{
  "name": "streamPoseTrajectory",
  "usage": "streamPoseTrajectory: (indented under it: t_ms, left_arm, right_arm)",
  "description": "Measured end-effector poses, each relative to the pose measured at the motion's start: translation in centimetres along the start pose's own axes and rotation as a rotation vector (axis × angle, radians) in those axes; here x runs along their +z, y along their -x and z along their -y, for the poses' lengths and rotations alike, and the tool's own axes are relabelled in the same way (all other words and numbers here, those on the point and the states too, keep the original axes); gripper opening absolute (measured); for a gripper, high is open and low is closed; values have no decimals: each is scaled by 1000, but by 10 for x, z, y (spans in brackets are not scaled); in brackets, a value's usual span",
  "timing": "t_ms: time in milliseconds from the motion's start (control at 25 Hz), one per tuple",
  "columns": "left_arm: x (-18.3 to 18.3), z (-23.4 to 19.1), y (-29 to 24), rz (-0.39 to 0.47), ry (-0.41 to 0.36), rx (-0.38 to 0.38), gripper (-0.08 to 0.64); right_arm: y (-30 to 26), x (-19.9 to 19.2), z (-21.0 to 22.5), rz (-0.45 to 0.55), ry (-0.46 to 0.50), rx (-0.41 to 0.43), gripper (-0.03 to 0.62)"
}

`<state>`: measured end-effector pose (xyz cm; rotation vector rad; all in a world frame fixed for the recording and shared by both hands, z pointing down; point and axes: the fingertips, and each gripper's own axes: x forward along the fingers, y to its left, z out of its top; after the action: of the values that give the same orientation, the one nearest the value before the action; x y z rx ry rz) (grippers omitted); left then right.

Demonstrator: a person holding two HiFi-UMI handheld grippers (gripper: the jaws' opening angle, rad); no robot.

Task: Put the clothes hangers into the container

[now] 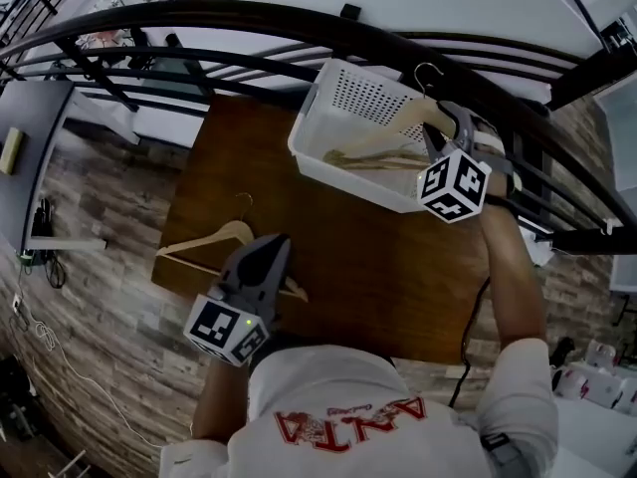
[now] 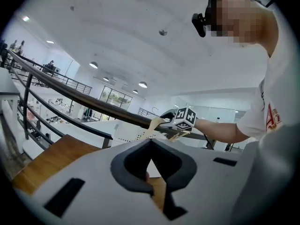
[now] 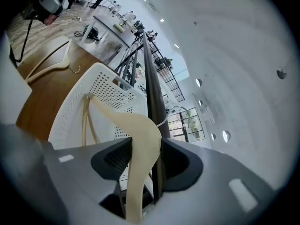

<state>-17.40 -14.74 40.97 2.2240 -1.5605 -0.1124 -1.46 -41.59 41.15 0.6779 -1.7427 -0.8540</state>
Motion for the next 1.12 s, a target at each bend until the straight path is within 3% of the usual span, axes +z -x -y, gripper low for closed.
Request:
streamPoseTrajectory:
  t_ms: [280,560,760,1000,1120]
  left_arm:
    - [0,-15,-6,-9,9,22,6]
    - [-1,-18,0,-13,16,31,6]
    - [4,-6,-2,3,-7,-3,6]
    - [12,13,-3,18,-40,-34,6]
    - [19,25,-1,31,-57,-35,6]
  right_arm:
    - [-37,4,-30,-34,69,80,190]
    - [-35,3,-32,-82,136,50,203]
    - [7,13,-16,7,-31,28,198]
    - [75,19,2,178,-343,-20,27]
    - [103,11,5,234,-463,-44,8]
